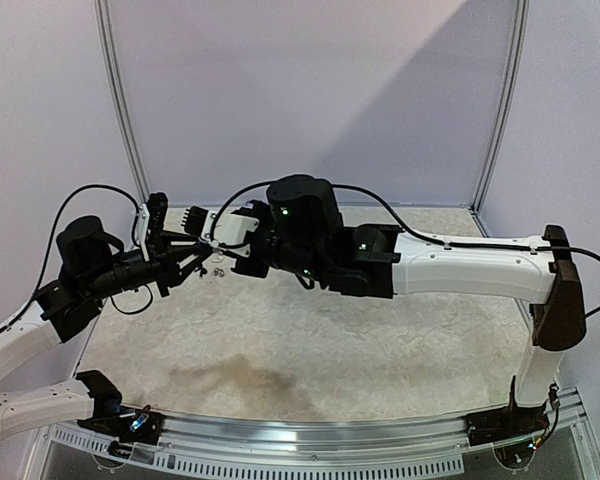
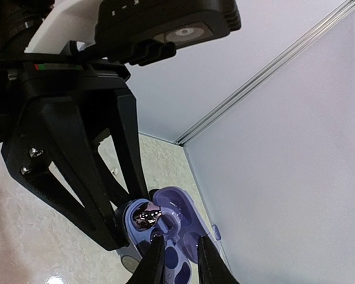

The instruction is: Insert the wireless bluetooth earbuds into the charging case

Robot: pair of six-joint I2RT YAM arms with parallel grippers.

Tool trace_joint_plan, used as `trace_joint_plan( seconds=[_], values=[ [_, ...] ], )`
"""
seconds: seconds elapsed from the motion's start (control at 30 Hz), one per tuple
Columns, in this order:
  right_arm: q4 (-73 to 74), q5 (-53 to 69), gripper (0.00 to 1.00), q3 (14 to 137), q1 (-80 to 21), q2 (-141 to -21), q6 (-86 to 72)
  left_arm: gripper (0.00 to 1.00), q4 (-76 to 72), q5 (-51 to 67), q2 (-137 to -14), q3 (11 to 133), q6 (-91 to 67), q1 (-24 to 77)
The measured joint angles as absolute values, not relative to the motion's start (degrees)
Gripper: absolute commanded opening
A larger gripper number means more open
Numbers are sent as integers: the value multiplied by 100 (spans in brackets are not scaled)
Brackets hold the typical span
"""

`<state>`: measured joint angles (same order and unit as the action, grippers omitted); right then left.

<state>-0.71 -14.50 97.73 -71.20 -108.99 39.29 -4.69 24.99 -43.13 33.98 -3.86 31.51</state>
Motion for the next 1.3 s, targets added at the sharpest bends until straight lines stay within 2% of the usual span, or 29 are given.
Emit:
trace_joint_plan(
  seconds=[0.27,0.47,0.63,0.8,1.3],
  values=[
    [23,-1310,23,9741,-7118,-10818,3841,0,-489,2497,-4313,3398,-231,3151],
    [309,-823,19,9721,-7048,-10715,3638,0,-532,2508,-4307,3398,215,3151],
    [515,-316,11,9721,-7032,-10656,3452,0,-526,2532,-4307,3398,770,3151],
    [633,-34,10,9786,-7032,-10667,3310,0,-493,2604,-4307,3398,1155,3151],
    [602,-134,8,10066,-6954,-10759,3179,0,-478,2698,-4307,3398,1352,3151]
  ],
)
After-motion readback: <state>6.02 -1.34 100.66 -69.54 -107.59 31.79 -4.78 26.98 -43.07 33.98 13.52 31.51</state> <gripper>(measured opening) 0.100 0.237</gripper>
